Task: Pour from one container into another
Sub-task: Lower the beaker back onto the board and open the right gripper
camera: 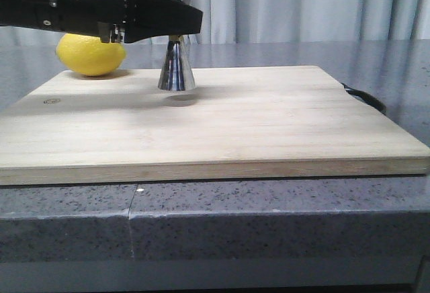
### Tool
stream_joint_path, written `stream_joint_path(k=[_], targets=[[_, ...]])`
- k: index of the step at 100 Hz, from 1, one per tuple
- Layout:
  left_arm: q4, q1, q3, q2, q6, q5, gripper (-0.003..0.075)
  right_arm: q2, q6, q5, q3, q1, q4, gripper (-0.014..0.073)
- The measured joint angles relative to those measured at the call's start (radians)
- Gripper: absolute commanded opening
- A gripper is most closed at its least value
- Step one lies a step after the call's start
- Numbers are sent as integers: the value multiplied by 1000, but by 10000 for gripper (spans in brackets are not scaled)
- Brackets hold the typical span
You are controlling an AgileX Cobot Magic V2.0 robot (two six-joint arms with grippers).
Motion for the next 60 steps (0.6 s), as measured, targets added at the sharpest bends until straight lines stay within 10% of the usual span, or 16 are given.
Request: stream_joint_path(k=[60], targets=[[0,0,0,0,0,0,189,110,87,-725,363,-87,160,288]])
